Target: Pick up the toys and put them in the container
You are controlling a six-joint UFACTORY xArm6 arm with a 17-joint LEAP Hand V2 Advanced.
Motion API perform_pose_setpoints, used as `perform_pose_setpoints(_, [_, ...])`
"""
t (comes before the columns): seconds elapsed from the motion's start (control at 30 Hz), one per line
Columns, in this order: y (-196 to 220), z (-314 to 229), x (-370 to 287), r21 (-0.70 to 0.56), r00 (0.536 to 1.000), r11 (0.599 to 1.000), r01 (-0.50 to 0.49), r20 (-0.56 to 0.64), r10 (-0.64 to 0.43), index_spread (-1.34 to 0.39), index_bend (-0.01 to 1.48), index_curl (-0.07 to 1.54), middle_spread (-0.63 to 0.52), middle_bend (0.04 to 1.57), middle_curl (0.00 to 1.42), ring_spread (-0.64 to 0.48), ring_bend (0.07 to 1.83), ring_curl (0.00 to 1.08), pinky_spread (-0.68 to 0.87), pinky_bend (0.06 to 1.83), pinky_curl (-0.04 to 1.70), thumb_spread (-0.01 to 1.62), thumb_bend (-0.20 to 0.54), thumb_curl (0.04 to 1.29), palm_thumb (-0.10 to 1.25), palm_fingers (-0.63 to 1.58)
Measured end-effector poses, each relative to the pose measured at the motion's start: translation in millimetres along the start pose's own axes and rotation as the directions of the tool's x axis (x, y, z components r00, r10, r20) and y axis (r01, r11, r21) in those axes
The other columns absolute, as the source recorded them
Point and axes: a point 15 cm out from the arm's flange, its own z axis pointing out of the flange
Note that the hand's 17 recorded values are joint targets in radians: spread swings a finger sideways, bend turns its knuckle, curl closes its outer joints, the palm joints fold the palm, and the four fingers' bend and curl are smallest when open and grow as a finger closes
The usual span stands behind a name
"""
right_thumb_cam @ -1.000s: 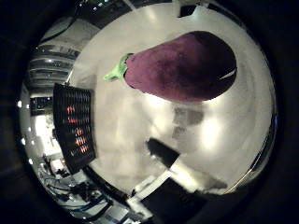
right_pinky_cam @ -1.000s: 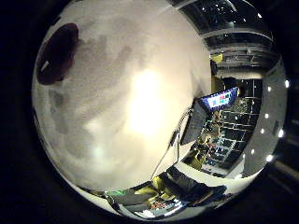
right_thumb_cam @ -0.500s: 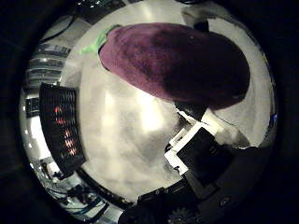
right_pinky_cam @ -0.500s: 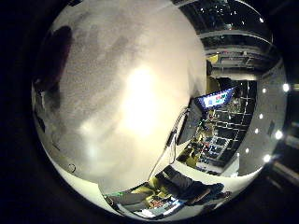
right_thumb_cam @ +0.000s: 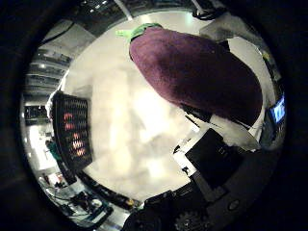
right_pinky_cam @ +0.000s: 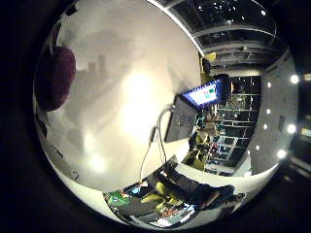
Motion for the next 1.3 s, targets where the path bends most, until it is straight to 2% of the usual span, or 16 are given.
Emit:
perform_pose_setpoints(0.23, [57,-95,9,0.028,0.999,0.999,-0.022,-0.025,0.023,-0.41,1.21,0.6,-0.22,0.44,0.37,0.03,0.18,0.1,0.35,0.17,0.17,0.95,-0.017,0.41,1.08,0.44])
perform_pose_setpoints(0.3, [74,-122,0,0.044,1.0,0.999,-0.007,-0.03,0.009,-0.41,1.19,0.59,-0.24,0.46,0.37,0.0,0.2,0.11,0.34,0.18,0.17,0.95,-0.017,0.42,1.08,0.47])
perform_pose_setpoints(0.33, [81,-134,-6,0.054,1.0,0.999,0.001,-0.031,0.0,-0.41,1.13,0.57,-0.27,0.51,0.39,-0.05,0.27,0.13,0.32,0.17,0.16,0.95,-0.017,0.42,1.08,0.58])
perform_pose_setpoints(0.37, [87,-147,-13,0.065,1.0,0.998,0.01,-0.03,-0.008,-0.41,1.05,0.55,-0.3,0.56,0.41,-0.11,0.36,0.14,0.24,0.19,0.15,0.96,-0.018,0.42,1.08,0.7])
perform_pose_setpoints(0.4, [93,-159,-22,0.075,0.999,0.997,0.023,-0.029,-0.021,-0.42,0.87,0.49,-0.33,0.58,0.41,-0.2,0.53,0.17,0.06,0.37,0.17,0.96,-0.019,0.42,1.07,0.96])
perform_pose_setpoints(0.47, [103,-176,-46,0.086,0.998,0.995,0.056,-0.015,-0.055,-0.44,0.64,0.46,-0.38,0.63,0.47,-0.32,0.72,0.28,-0.29,0.63,0.26,0.99,-0.016,0.42,1.07,1.08])
perform_pose_setpoints(0.53, [108,-189,-76,0.103,0.996,0.991,0.087,0.019,-0.089,-0.46,0.53,0.46,-0.4,0.64,0.5,-0.37,0.85,0.36,-0.45,0.79,0.34,1.02,-0.016,0.42,1.06,1.08])
perform_pose_setpoints(0.6, [110,-204,-109,0.129,0.99,0.986,0.11,0.072,-0.12,-0.46,0.49,0.47,-0.4,0.64,0.53,-0.38,0.89,0.4,-0.5,0.89,0.39,1.03,-0.017,0.43,1.05,1.06])
perform_pose_setpoints(0.77, [119,-230,-178,0.142,0.967,0.973,0.182,0.153,-0.203,-0.48,0.47,0.54,-0.39,0.66,0.61,-0.38,0.96,0.48,-0.54,0.98,0.47,1.03,-0.016,0.45,1.05,0.99])
perform_pose_setpoints(1.1, [131,-300,-317,0.22,0.915,0.923,0.317,0.187,-0.359,-0.5,0.48,0.66,-0.39,0.69,0.73,-0.37,1.0,0.56,-0.55,1.04,0.54,1.02,-0.017,0.48,1.04,0.92])
perform_pose_setpoints(1.23, [131,-292,-368,0.208,0.891,0.904,0.373,0.191,-0.411,-0.52,0.52,0.71,-0.4,0.74,0.76,-0.37,1.02,0.58,-0.57,0.87,0.49,1.02,-0.02,0.48,1.02,0.87])
perform_pose_setpoints(1.3, [126,-286,-383,0.215,0.883,0.896,0.387,0.191,-0.428,-0.52,0.54,0.72,-0.41,0.79,0.77,-0.37,0.94,0.56,-0.52,0.74,0.45,1.01,-0.029,0.48,1.0,0.72])
